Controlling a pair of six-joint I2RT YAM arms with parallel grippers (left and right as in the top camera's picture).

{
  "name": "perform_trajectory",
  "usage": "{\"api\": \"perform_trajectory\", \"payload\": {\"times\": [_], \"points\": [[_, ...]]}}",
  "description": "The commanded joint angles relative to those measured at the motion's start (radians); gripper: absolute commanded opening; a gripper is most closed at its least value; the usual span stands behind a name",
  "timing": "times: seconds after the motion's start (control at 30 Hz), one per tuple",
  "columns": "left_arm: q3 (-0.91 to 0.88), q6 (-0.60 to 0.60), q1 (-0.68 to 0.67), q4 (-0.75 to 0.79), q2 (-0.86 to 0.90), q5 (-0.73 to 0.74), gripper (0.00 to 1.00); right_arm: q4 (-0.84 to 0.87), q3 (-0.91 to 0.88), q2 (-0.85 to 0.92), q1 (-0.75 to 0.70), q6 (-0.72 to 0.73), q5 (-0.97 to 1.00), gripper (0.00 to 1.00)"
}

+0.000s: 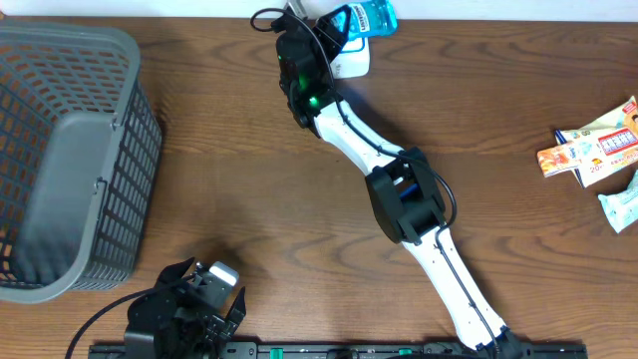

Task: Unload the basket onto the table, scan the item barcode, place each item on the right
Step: 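Swing the held teal bottle right along the top edge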

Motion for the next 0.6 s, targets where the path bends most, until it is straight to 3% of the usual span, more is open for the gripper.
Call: {"api": "perform_trajectory", "payload": {"times": [0.0, 0.33, 0.57], "points": [[-0.003, 0.01, 0.004, -0.011, 0.0, -0.014, 0.99, 0.027, 0.035, 0.023, 0.021, 0.007, -0.089, 0.01], [-0.003, 0.01, 0.004, -0.011, 0.0, -0.013, 0.99, 0.029, 0.035, 0.043, 0.033, 0.063, -0.134, 0.01], [-0.003, 0.01, 0.004, -0.011, 0.0, -0.014, 0.99, 0.056, 0.035, 0.043, 0.031, 0.011, -0.101, 0.01]]}}
